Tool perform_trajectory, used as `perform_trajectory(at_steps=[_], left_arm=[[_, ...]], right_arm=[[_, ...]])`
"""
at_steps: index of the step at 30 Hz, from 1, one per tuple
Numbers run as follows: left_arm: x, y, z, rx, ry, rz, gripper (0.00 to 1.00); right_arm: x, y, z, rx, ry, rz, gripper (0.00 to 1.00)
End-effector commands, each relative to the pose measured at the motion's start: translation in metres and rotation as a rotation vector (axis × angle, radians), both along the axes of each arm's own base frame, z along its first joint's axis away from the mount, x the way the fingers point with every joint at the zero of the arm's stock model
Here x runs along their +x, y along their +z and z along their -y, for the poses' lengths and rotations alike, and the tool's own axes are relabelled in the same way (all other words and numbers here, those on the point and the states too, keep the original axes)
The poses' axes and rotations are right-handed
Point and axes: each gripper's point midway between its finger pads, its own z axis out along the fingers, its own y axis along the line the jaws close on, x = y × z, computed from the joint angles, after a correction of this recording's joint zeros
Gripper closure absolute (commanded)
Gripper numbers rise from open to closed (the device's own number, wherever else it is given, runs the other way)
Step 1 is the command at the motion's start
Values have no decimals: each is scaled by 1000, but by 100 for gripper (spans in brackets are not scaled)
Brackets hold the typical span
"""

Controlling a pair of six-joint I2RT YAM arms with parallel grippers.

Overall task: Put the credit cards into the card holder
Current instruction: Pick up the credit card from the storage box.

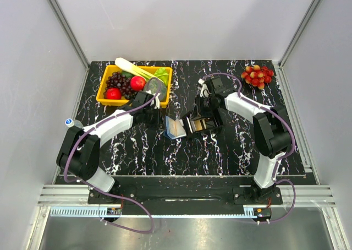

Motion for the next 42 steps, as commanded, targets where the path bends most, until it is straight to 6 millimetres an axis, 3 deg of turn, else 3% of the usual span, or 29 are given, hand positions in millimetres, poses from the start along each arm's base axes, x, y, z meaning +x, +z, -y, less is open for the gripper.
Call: perform_trajectory(at_steps=[1,10,13,16,18,22,25,28,42], left_arm=[[6,5,5,-26,-8,24,100],[6,5,6,-29,-11,22,100],[5,3,5,-24,-10,19,100],[5,3,5,-24,-10,19,100],[6,4,5,-25,-10,20,100],[6,3,6,-26,-12,16,100],[5,2,6,-29,-13,12,100],[5,3,7,-32,-15,12,100],[5,5,7,-34,-15,18,100]], right_arm=[[0,28,-14,68,27,40,73],[4,24,-13,59,1,42,69],[15,28,2,-10,-78,110,65],[25,19,29,-140,-206,131,56],[24,9,36,-181,-221,100,51],[13,-2,18,-107,-160,14,52],[6,2,-7,32,-104,-22,51],[3,6,-19,101,-85,-35,50],[-1,-21,-25,4,-92,-48,46]])
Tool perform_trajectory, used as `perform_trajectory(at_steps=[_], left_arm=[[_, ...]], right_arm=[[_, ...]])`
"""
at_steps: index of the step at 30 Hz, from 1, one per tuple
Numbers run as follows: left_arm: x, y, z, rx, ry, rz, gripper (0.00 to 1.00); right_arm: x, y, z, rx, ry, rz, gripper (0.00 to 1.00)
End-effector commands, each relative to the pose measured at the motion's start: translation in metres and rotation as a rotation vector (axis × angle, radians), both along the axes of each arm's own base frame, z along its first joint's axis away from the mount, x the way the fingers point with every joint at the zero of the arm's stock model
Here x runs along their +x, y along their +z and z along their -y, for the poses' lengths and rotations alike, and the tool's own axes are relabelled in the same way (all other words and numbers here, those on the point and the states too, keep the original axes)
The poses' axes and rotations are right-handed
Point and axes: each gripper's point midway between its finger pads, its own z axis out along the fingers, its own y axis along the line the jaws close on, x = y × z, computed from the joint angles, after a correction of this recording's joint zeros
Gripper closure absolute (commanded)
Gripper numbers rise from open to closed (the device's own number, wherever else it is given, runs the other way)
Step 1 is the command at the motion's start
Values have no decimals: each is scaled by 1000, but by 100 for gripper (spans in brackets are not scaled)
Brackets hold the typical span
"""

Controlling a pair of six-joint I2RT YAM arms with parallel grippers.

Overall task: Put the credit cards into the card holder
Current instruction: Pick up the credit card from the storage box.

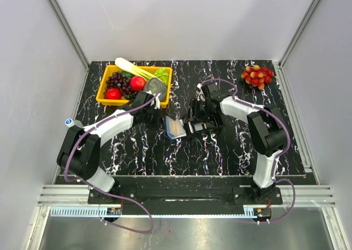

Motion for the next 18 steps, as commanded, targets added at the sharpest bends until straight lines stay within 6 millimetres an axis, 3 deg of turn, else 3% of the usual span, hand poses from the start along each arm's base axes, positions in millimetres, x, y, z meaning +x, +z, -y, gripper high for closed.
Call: perform_trajectory(at_steps=[1,9,18], left_arm=[[6,6,5,-26,-9,27,100],[5,5,4,-22,-8,27,100],[6,6,4,-23,-9,29,100]], right_arm=[[1,-5,-6,-52,3,23,46],[0,10,-9,-42,8,63,54],[-1,27,-12,-9,12,83,56]])
